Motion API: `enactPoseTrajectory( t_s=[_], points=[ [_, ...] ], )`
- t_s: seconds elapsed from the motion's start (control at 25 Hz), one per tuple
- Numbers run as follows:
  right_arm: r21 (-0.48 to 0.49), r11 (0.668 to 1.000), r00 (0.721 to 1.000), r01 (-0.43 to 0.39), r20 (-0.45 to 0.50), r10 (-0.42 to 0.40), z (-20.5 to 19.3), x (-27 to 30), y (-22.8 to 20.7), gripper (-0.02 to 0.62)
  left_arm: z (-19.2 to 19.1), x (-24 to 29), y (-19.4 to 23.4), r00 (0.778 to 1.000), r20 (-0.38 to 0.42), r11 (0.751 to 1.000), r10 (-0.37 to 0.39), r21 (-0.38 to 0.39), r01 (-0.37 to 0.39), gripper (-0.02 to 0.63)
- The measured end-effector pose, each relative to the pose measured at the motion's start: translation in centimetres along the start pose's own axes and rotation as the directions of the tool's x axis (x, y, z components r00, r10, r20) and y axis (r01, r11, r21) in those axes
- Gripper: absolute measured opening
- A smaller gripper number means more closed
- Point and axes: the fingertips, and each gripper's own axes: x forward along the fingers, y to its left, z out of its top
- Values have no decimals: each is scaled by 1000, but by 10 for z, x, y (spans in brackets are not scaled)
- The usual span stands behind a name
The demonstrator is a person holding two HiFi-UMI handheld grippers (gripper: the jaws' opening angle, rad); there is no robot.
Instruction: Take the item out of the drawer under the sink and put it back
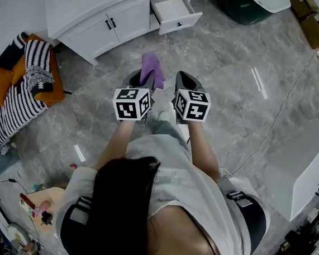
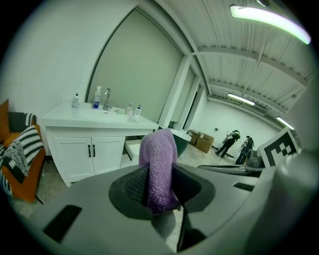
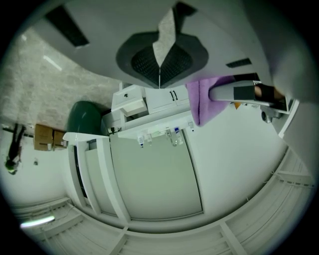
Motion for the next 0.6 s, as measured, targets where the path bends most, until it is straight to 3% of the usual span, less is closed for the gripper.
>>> enactPoseTrajectory(
  t_s=[0.6],
  points=[
    [-1, 1000, 1000, -7, -13, 7, 19, 23, -56, 15, 7, 53, -19, 1000, -15, 999, 26, -38, -27, 98]
  ],
)
